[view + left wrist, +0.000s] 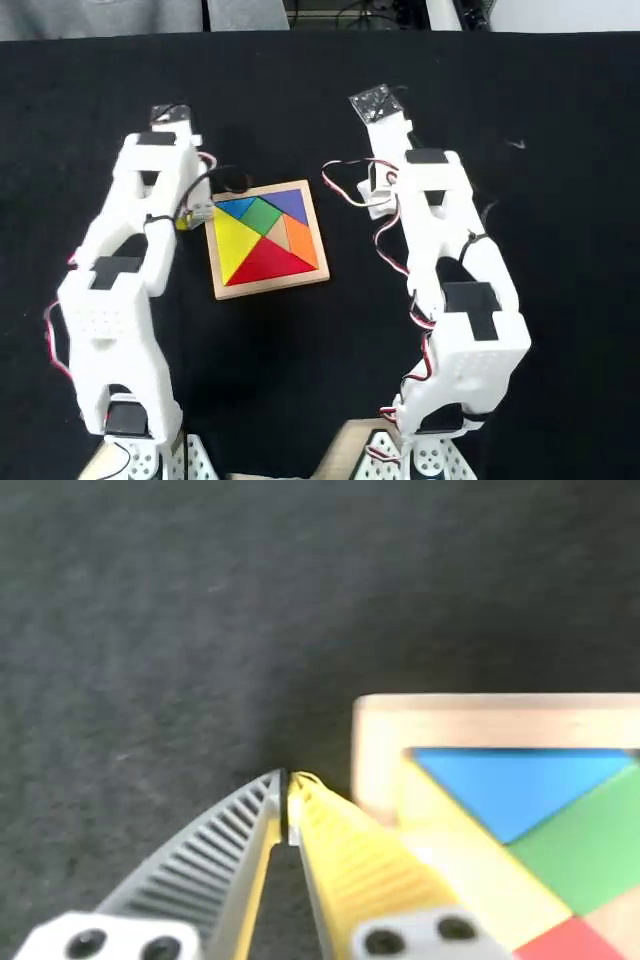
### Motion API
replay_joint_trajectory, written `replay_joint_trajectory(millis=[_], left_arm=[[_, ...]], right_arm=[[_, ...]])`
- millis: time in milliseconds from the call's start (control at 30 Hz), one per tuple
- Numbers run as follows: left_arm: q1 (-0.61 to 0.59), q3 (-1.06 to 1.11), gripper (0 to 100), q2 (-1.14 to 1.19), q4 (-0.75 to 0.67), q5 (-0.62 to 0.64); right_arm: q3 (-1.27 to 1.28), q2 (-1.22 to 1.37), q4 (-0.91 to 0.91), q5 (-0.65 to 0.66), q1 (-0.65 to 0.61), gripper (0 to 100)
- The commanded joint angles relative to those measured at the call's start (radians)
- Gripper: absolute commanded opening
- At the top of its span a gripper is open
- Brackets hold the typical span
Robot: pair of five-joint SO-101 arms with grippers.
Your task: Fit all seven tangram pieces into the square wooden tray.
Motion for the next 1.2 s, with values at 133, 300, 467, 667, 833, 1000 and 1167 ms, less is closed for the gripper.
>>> replay_joint_trajectory(millis=[133,300,467,667,833,1000,1167], left_arm=[[0.090,-0.076,3,-0.002,-0.008,0.014],[0.088,-0.130,3,0.008,-0.008,0.015],[0.091,-0.139,3,0.008,-0.002,0.015],[0.018,-0.225,3,-0.048,0.106,0.011],[-0.004,-0.463,3,-0.201,0.284,-0.040],[-0.015,-0.710,3,-0.391,0.385,-0.115],[-0.062,-0.871,3,-0.569,0.514,-0.117]], right_arm=[[-0.004,-0.031,-0.028,0.002,0.008,1.0],[-0.004,-0.031,-0.028,0.002,0.008,1.0],[-0.005,-0.030,-0.029,0.002,0.018,1.0],[-0.025,-0.067,-0.014,-0.011,0.064,1.0],[-0.094,-0.229,0.107,-0.097,0.097,1.1],[-0.223,-0.447,0.290,-0.098,0.098,1.1],[-0.358,-0.674,0.503,-0.097,0.098,1.1]])
